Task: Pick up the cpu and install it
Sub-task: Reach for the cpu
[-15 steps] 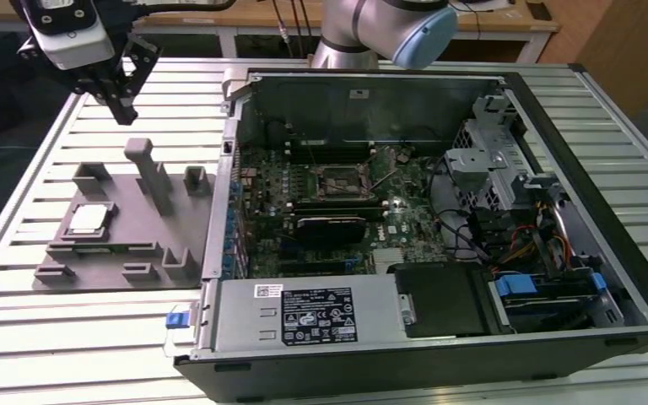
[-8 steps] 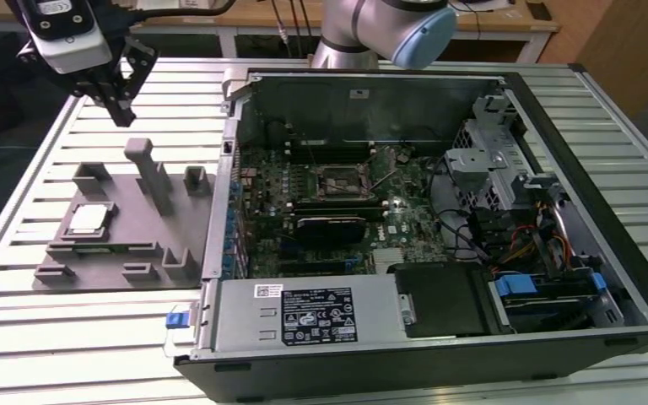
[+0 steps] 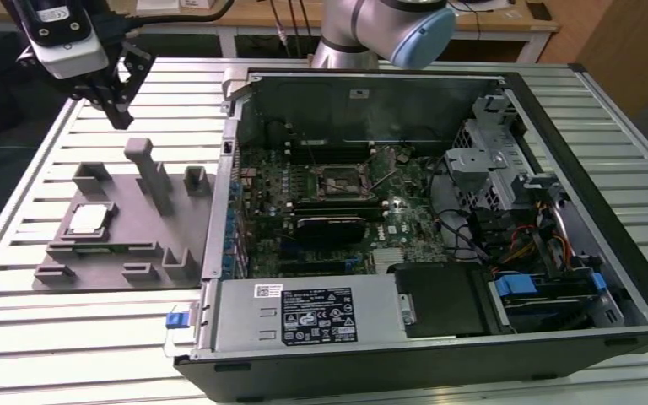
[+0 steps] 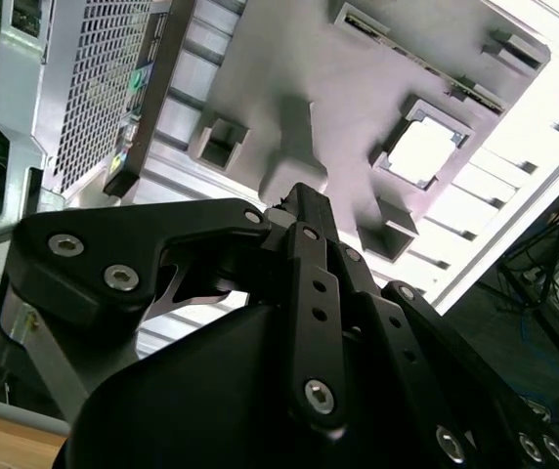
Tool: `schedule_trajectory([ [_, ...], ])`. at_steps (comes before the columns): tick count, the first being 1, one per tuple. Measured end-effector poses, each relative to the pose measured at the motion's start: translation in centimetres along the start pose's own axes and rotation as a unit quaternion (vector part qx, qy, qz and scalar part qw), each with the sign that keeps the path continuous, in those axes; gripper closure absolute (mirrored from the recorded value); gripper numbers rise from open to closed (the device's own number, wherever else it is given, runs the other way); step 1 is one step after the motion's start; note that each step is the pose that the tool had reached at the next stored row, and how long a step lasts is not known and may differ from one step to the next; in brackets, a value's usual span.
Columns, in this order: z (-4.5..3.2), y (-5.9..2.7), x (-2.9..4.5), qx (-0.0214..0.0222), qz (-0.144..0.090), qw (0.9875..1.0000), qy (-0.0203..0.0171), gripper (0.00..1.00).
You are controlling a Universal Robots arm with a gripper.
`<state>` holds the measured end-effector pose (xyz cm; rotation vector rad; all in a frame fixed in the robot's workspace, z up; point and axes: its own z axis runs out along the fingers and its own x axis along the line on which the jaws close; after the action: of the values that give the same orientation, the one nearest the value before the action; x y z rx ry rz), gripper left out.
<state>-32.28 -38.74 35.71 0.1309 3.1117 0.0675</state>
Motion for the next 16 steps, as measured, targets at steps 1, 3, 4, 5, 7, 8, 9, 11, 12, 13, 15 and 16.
schedule_trajectory([
  [1, 0.12, 0.05, 0.13, 0.0000, 0.000, 1.0000, 0.0000, 0.89],
  [3, 0.36, 0.14, 0.44, 0.0000, 0.000, 1.0000, 0.0000, 0.89],
  [4, 0.48, 0.19, 0.61, 0.0000, 0.000, 1.0000, 0.0000, 0.89],
  [5, 0.60, 0.24, 0.79, 0.0000, 0.000, 1.0000, 0.0000, 0.89],
  [7, 0.81, 0.33, 1.14, 0.0001, 0.001, 1.0000, 0.0000, 0.89],
  [8, 0.91, 0.37, 1.33, 0.0001, 0.001, 1.0000, 0.0001, 0.89],
  [9, 1.01, 0.40, 1.50, 0.0001, 0.001, 1.0000, 0.0000, 0.89],
  [11, 1.21, 0.42, 1.83, 0.0000, 0.001, 1.0000, 0.0000, 0.89],
  [12, 1.31, 0.42, 1.99, 0.0001, 0.001, 1.0000, 0.0000, 0.89],
  [13, 1.40, 0.40, 2.16, 0.0001, 0.001, 1.0000, 0.0000, 0.89],
  [15, 1.60, 0.37, 2.48, 0.0000, 0.001, 1.0000, 0.0000, 0.89],
  [16, 1.71, 0.35, 2.63, 0.0000, 0.001, 1.0000, -0.0001, 0.89],
])
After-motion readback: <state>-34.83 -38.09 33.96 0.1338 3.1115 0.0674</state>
